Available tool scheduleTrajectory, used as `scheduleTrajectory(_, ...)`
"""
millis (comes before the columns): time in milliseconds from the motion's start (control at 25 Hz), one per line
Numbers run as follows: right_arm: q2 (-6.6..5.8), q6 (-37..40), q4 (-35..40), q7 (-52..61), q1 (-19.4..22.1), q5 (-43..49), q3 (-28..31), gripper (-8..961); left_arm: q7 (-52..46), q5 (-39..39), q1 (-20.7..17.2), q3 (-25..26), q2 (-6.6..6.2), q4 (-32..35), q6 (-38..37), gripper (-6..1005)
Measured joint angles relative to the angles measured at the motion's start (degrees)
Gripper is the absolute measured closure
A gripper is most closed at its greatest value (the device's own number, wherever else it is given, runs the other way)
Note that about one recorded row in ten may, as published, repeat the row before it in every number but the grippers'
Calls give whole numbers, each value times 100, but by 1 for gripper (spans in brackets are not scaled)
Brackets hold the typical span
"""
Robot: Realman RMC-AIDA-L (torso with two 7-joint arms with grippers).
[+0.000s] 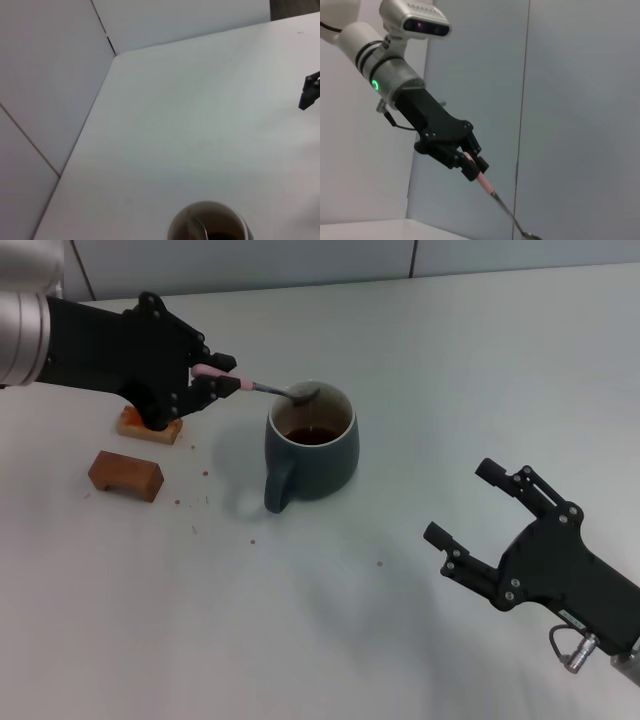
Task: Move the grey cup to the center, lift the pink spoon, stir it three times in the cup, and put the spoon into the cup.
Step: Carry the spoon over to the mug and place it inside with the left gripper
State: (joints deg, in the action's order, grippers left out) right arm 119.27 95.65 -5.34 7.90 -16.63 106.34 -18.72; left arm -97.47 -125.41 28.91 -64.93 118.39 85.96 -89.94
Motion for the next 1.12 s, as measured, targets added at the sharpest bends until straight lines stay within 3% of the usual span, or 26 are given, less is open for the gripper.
scheduleTrajectory(520,9,61,-2,0,37,0,-128,120,0,-212,318,-307,23,-579,337,861)
scheduleTrajectory(720,9,74,-2,0,50,0,-150,120,-70,-184,334,-635,32,-589,422,861)
scheduleTrajectory(1120,1,78,12,0,55,0,-159,119,-232,-192,220,-712,12,-508,385,860)
